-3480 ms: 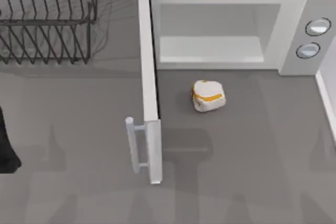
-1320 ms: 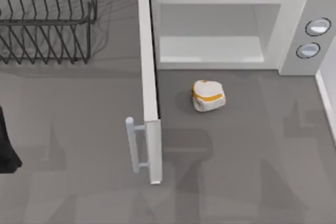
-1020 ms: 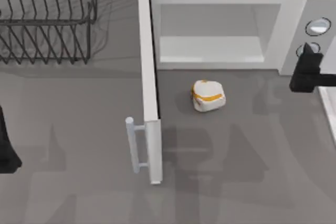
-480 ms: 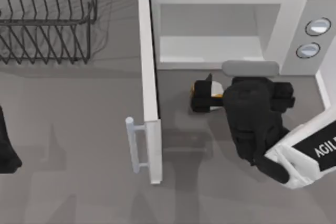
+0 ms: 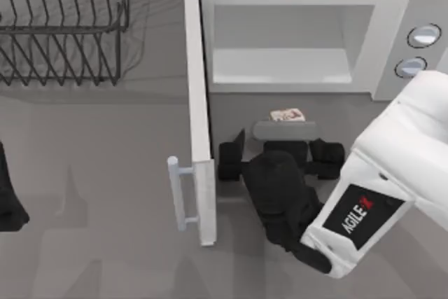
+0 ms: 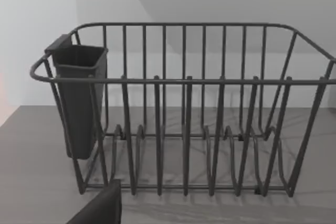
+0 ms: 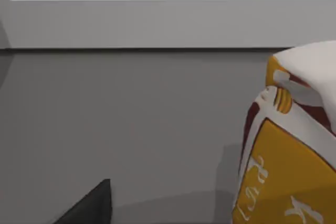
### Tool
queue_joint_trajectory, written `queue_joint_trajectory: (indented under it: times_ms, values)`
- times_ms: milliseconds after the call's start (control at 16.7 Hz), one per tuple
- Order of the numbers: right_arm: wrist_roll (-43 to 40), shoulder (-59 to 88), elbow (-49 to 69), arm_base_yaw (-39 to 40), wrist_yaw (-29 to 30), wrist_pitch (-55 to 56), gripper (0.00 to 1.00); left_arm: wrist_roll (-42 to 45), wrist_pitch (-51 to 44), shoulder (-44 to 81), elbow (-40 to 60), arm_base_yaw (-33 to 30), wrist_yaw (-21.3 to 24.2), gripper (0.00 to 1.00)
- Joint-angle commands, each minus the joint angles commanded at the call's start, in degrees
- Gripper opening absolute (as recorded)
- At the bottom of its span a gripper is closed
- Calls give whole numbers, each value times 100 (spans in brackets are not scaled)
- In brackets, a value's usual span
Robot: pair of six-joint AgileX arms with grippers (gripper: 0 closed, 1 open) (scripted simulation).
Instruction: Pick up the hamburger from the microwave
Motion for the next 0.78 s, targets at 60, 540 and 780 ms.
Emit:
queue_joint_trajectory:
  times_ms: [60, 540, 780]
  values:
    - [1, 3, 1, 1, 1, 1, 100, 0, 0, 0, 0, 0, 0, 100]
    - [-289, 63, 485, -213, -94, -166, 100, 0, 0, 0, 0, 0, 0, 100]
    - [-493, 755, 1762, -687, -550, -595, 100, 0, 0, 0, 0, 0, 0, 100]
